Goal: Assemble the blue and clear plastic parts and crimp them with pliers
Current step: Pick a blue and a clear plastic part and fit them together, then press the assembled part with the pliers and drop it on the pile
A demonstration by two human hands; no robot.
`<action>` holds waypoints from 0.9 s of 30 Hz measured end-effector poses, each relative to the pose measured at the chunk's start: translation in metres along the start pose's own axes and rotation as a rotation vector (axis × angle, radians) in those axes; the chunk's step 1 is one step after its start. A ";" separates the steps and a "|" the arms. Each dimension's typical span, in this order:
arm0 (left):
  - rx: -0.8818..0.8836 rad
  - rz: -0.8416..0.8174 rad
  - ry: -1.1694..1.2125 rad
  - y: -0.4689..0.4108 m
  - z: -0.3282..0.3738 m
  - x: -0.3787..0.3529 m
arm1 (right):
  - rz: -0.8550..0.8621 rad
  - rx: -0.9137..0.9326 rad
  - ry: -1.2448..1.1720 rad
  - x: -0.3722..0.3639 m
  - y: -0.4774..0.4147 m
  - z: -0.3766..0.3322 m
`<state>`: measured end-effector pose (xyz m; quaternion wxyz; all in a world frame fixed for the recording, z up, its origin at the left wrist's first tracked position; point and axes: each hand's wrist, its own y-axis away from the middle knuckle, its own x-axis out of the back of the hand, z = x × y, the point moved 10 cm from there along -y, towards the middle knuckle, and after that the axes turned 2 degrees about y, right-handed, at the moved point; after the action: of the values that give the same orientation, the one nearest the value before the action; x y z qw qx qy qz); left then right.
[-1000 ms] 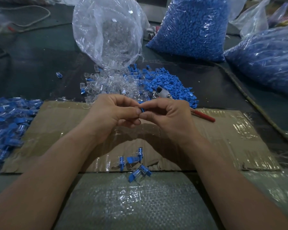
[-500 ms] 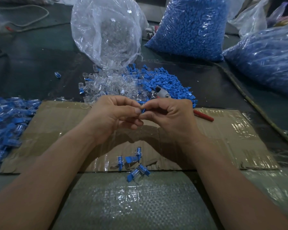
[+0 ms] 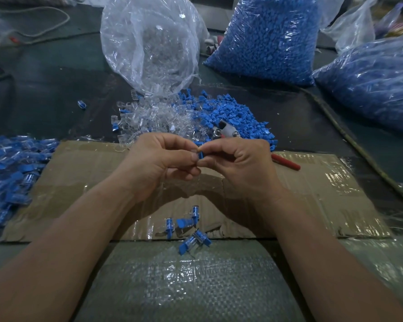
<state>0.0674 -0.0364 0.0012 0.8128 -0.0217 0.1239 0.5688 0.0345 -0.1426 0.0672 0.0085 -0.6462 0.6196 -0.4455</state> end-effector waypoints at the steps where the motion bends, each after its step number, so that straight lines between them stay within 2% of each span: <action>1: -0.002 0.006 -0.006 0.000 0.000 0.000 | 0.000 0.005 0.001 0.000 0.000 -0.001; 9: 0.007 0.032 -0.049 -0.001 -0.003 0.002 | -0.001 0.048 0.039 -0.001 0.000 -0.006; 13: -0.001 0.041 -0.062 0.000 -0.002 0.002 | -0.042 -0.002 0.051 -0.004 0.000 -0.004; 17: -0.020 0.081 0.010 0.001 0.002 0.006 | -0.039 -0.246 0.096 0.005 0.002 0.021; 21: -0.027 0.105 0.022 0.001 0.002 0.009 | -0.028 -0.479 0.362 0.038 0.004 0.061; 24: -0.043 0.111 0.002 0.000 0.004 0.012 | -0.140 -0.659 0.457 0.050 0.016 0.092; 27: -0.050 0.108 0.007 -0.001 0.004 0.013 | -0.313 -0.738 0.543 0.045 0.024 0.105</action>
<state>0.0728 -0.0245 0.0018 0.7796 -0.0373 0.1135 0.6147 0.0695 -0.2417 0.0155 -0.4503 -0.5519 0.6116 -0.3444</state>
